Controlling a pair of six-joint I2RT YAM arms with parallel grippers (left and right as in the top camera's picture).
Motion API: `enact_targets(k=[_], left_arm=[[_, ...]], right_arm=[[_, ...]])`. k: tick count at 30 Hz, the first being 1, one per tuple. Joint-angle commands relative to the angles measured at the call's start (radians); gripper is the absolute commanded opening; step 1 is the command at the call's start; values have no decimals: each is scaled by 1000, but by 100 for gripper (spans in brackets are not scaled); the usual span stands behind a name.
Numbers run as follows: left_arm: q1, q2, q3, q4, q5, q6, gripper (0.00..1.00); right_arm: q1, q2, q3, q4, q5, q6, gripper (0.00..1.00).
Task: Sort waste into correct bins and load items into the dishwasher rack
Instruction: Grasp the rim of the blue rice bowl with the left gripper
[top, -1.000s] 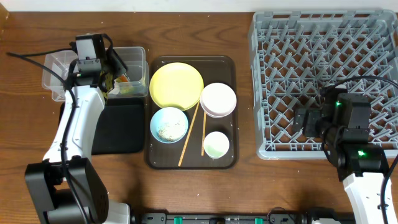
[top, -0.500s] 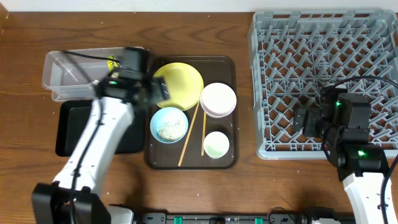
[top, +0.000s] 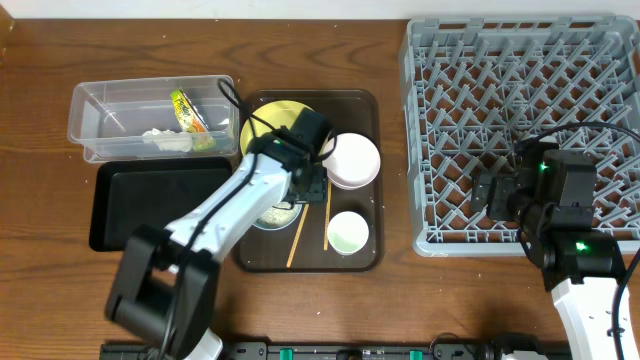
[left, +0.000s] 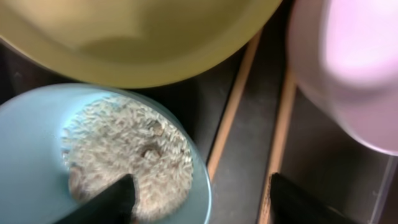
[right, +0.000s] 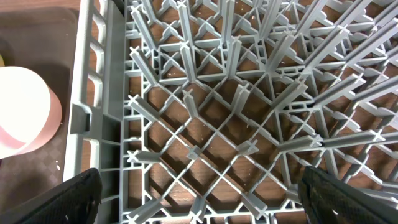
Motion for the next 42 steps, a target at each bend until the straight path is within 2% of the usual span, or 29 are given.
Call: enact_targets(k=[1, 6, 9, 13, 15, 17, 20, 23, 42], left_arm=[[-2, 50, -11, 2, -9, -20, 57], [-2, 95, -11, 11, -9, -20, 40], [-2, 112, -11, 11, -9, -20, 34], [-4, 116, -11, 11, -8, -20, 19], [-4, 116, -11, 11, -8, -20, 19], [-4, 115, -11, 10, -8, -20, 13], [-4, 113, -10, 10, -9, -19, 13], [-4, 102, -8, 6, -9, -19, 6], [28, -221, -8, -46, -9, -8, 6]], right_arm=[[13, -6, 20, -1, -5, 13, 99], [13, -6, 20, -2, -5, 13, 99], [13, -6, 20, -2, -5, 12, 99], [13, -6, 20, -2, -5, 13, 99], [13, -6, 20, -2, -5, 12, 99], [13, -6, 20, -2, -5, 13, 99], [13, -6, 21, -5, -5, 12, 99], [13, -6, 20, -8, -5, 12, 99], [13, -6, 20, -9, -5, 12, 99]])
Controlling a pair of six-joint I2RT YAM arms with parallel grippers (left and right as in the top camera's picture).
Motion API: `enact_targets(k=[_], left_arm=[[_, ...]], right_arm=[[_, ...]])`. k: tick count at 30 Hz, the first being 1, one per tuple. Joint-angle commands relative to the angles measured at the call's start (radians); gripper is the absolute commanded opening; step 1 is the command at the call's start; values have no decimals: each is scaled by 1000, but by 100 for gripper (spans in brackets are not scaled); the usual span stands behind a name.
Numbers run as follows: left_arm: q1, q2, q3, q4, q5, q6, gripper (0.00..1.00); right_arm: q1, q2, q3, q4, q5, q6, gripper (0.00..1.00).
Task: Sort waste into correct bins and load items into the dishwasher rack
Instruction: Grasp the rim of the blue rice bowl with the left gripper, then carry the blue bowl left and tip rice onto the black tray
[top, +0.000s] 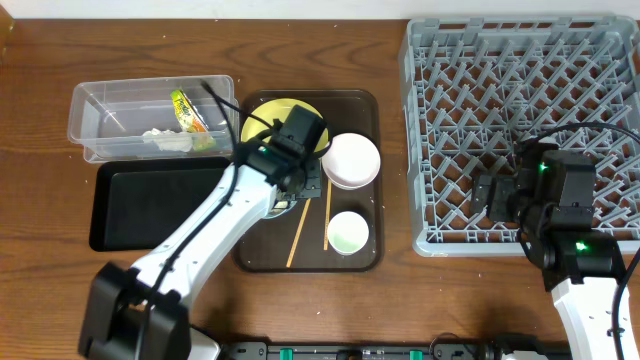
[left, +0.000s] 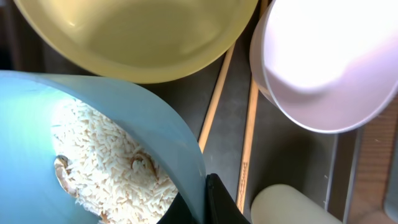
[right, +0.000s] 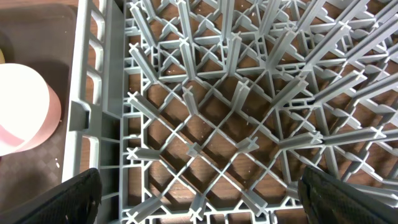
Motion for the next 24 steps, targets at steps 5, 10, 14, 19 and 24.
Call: enact_targets(k=[5, 10, 14, 19, 24], left_arm=[[146, -119, -6, -51, 45, 31, 6], [350, -143, -7, -51, 321, 178, 6], [521, -128, -13, -56, 583, 305, 6], [708, -109, -53, -55, 877, 445, 6], [879, -74, -134, -47, 1093, 507, 6]], right_arm=[[13, -6, 20, 0, -4, 12, 99], [13, -6, 21, -3, -5, 12, 99], [13, -6, 20, -5, -5, 12, 99], [13, -6, 21, -11, -5, 12, 99], [13, -6, 20, -11, -4, 12, 99]])
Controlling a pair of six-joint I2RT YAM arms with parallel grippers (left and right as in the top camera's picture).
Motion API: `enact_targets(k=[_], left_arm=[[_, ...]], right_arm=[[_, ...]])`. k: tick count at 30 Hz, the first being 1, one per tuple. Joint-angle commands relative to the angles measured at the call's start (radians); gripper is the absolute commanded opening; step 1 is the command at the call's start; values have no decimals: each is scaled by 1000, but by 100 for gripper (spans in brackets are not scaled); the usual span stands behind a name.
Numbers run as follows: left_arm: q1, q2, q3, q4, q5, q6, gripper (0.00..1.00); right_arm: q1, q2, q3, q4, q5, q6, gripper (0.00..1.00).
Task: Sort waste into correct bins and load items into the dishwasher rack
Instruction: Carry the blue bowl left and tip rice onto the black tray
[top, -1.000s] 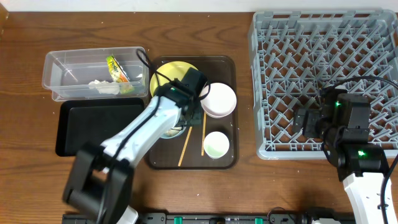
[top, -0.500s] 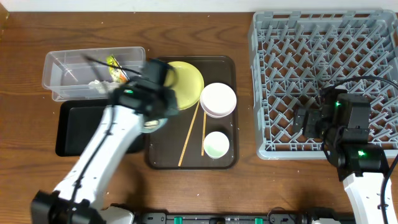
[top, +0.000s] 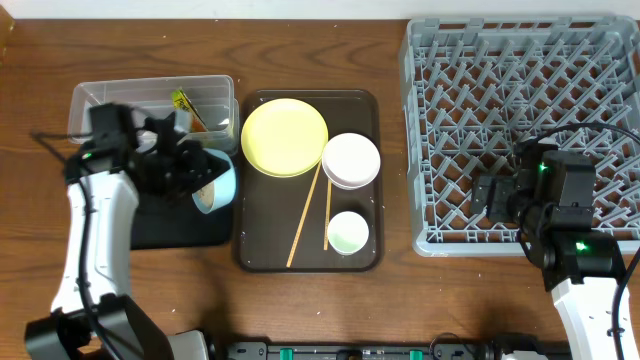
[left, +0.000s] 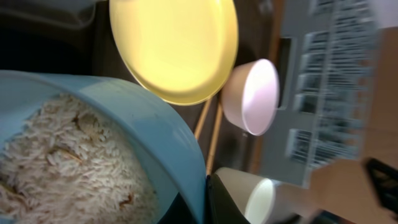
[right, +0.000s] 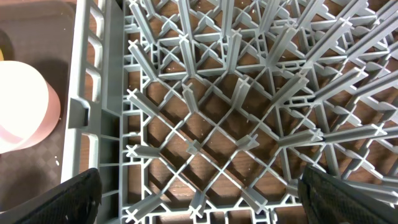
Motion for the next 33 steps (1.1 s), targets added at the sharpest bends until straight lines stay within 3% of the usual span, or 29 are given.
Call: enact_targets(k=[1, 7, 18, 33], left_arm=[[103, 36, -55, 2, 278, 117, 6], [261, 128, -89, 2, 446, 178, 6], [407, 320, -89, -2, 697, 146, 6], [437, 333, -89, -6, 701, 82, 6]], right_arm=[[13, -6, 20, -3, -5, 12, 99], [13, -6, 20, -3, -4, 12, 99], [13, -6, 20, -6, -4, 12, 99], [13, -6, 20, -6, -4, 12, 99]])
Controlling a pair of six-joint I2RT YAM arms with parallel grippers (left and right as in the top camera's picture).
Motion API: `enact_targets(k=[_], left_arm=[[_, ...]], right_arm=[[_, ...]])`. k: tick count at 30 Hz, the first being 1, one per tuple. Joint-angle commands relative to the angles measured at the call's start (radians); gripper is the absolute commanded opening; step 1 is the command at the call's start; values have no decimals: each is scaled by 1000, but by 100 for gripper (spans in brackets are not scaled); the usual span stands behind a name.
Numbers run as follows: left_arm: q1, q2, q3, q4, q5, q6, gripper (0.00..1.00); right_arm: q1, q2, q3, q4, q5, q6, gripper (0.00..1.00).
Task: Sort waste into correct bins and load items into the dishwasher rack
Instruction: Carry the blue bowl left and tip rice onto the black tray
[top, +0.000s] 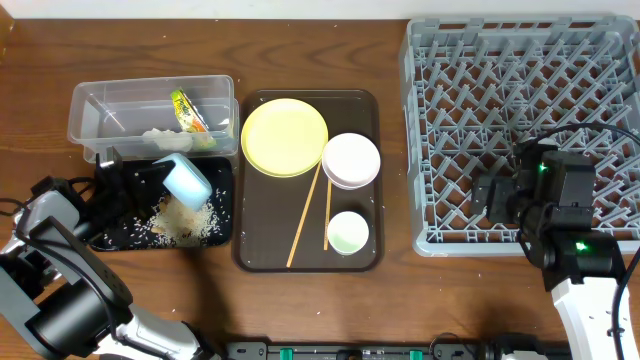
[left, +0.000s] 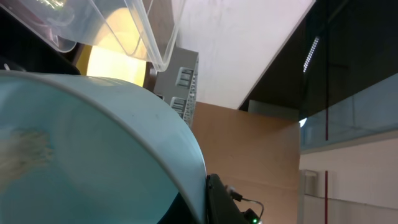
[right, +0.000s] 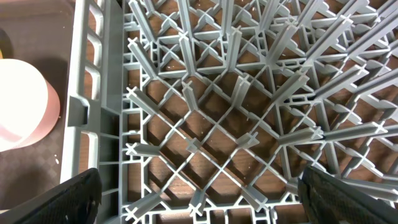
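My left gripper (top: 160, 173) is shut on the rim of a light blue bowl (top: 187, 180), which is tipped on its side over the black tray (top: 110, 190). White rice (top: 185, 220) lies scattered on that tray under the bowl. In the left wrist view the bowl (left: 81, 143) looks nearly empty, with my left gripper (left: 204, 199) pinching its rim. My right gripper (top: 497, 195) hangs open over the front left of the grey dishwasher rack (top: 530, 90). The right wrist view shows that gripper (right: 211, 205) with only rack (right: 211, 124) between its fingers.
A clear bin (top: 150, 115) holding wrappers stands behind the black tray. The brown tray (top: 365, 100) carries a yellow plate (top: 285, 138), a pale pink bowl (top: 351, 160), a small cup (top: 347, 232) and two chopsticks (top: 305, 215).
The blue bowl was held level and full of rice over the black tray's right end. Now it is tipped, and the rice lies on the tray. The left arm sits further left.
My left gripper stood open around the rim of the rice bowl on the brown tray. Then it was shut on the rim. Then the bowl was over the black tray, and now it is tipped out there. The right arm stayed still over the rack.
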Motion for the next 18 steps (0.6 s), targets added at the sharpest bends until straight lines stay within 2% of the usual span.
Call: enact_targets(k=[1, 5, 9, 11, 14, 18], left_arm=[[5, 5, 0, -3, 30, -11, 6], [5, 5, 0, 36, 7, 18, 6], [5, 5, 0, 124, -166, -8, 6], [5, 5, 0, 126, -152, -7, 6], [4, 4, 0, 118, 31, 79, 6], [3, 2, 4, 132, 7, 84, 6]], right_arm=[[13, -6, 20, -1, -4, 12, 99], [13, -6, 21, 0, -4, 12, 99], [13, -6, 20, 0, -4, 12, 99], [13, -6, 20, -2, -4, 12, 99], [13, -6, 20, -1, -4, 12, 99], [13, -6, 20, -1, -4, 12, 99]])
